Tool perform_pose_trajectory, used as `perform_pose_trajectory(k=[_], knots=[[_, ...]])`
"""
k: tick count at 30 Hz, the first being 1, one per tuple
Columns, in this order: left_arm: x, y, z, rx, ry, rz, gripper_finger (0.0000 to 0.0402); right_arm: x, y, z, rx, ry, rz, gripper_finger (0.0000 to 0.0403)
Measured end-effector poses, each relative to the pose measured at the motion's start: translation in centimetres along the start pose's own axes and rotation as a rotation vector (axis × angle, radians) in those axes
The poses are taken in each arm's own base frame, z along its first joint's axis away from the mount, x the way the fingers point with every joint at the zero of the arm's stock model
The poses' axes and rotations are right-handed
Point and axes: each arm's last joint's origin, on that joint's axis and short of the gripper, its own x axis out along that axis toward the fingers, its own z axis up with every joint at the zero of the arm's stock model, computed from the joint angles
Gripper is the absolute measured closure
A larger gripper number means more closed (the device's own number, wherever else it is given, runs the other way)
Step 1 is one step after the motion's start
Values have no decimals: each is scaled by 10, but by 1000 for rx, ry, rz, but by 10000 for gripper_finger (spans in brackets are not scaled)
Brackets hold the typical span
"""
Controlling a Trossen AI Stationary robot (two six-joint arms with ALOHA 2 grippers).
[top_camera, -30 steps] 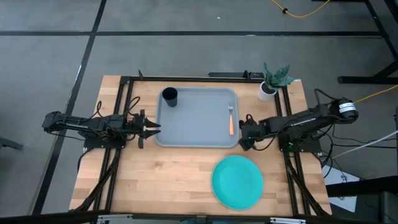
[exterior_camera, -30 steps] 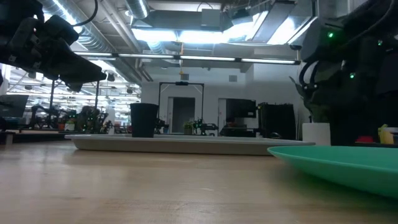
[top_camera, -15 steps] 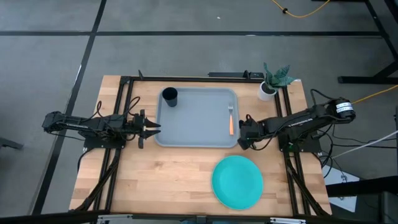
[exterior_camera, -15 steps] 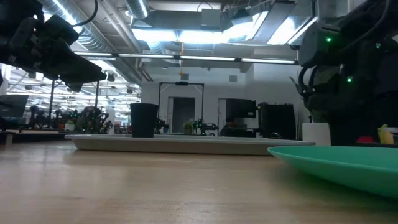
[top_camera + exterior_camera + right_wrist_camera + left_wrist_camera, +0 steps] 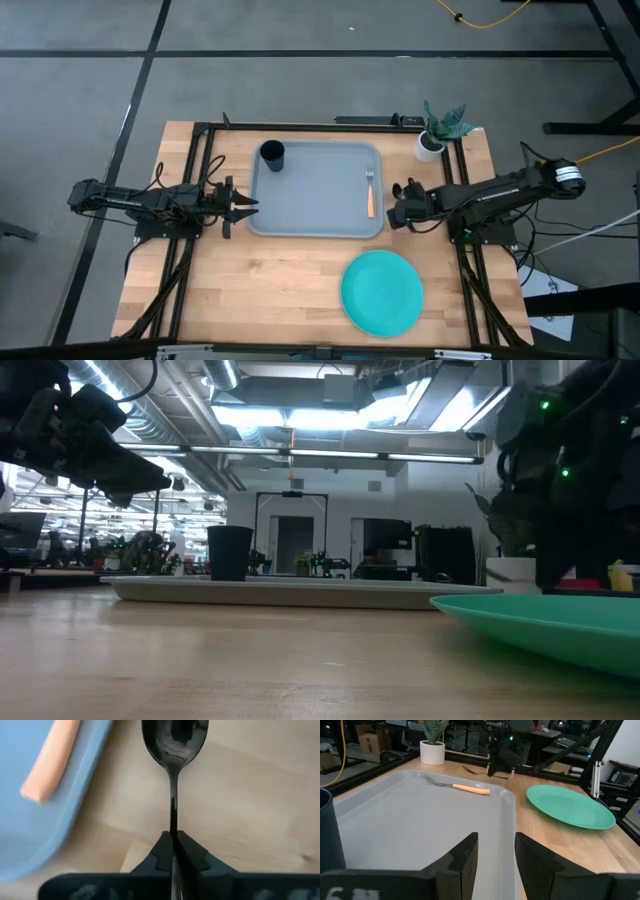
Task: Pick and place plate/cup/fork/spoon on tray
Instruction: Put the black spoon on the serving tray to the left of the orange fork
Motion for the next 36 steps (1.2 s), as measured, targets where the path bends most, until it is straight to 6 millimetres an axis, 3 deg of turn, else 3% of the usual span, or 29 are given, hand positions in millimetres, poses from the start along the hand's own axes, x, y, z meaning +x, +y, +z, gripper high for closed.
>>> perform_pose_trajectory(k=[4,11,24,28,36], knots=[[0,0,0,0,0,0,280,-11,3,7,100,-103,106,397],[0,0,0,0,0,0,280,-21,33,26,132,-314,389,397],[0,0,0,0,0,0,280,31,53,63,321,-270,484,394],[0,0,0,0,0,0,280,37,52,62,457,-225,476,394],[0,0,0,0,0,0,280,31,57,67,419,-237,392,392]])
